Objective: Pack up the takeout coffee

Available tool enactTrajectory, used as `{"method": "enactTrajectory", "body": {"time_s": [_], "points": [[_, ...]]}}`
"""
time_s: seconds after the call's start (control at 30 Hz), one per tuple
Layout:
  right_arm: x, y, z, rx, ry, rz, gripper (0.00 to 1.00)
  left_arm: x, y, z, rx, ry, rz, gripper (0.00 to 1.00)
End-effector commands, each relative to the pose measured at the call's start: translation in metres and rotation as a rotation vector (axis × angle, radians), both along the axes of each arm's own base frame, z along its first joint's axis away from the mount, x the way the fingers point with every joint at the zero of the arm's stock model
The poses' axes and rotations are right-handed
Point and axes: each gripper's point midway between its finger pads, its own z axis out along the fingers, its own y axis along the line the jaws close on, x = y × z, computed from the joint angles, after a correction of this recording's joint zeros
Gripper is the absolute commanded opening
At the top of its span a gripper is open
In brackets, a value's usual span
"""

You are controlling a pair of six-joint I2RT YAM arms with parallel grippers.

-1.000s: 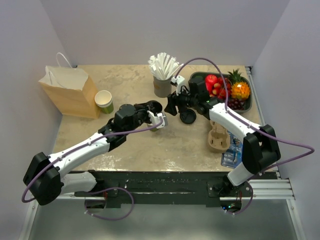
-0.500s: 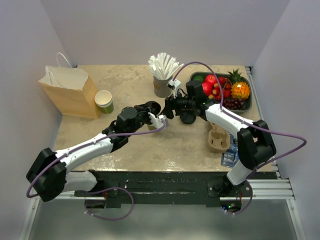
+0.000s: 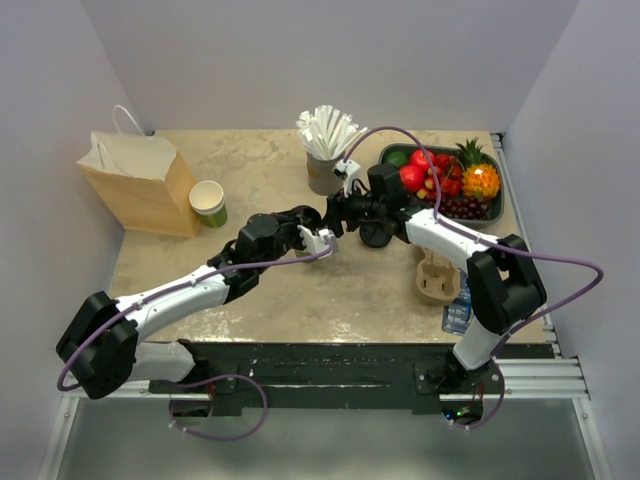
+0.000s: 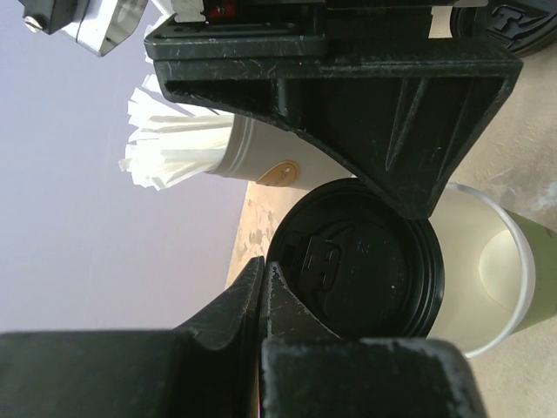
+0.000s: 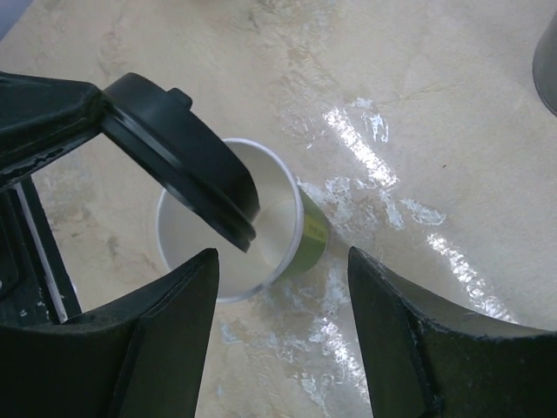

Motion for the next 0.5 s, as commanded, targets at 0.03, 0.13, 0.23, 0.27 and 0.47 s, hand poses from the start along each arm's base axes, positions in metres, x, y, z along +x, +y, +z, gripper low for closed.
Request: {"method": "enactTrajectory", "body": {"time_s": [0.03,0.13,0.23,0.27,0.47], "points": [[0.009,0.003,0.005,-0.004,-0.045,-0.043,0.64,0.002,-0.007,0.02,-0.064,-0.025,-0.008,0.0],[0.01,0.002,-0.001,-0.022,-0.048,-0.055,0.63,0.003,-0.006,0.02,-0.066,-0.027,-0.002,0.0],[0.01,0.002,-0.004,-0.034,-0.05,-0.061,0.62,0.002,-0.006,0.019,-0.07,-0.019,-0.002,0.0],[0.01,0.001,-0.005,-0.038,-0.053,-0.064,0.62,0.002,-0.006,0.018,-0.07,-0.015,0.001,0.0],[0.015,-0.002,-0.011,-0.063,-0.064,-0.095,0.62,-0.002,-0.008,0.017,-0.089,0.021,-0.005,0.0]]}}
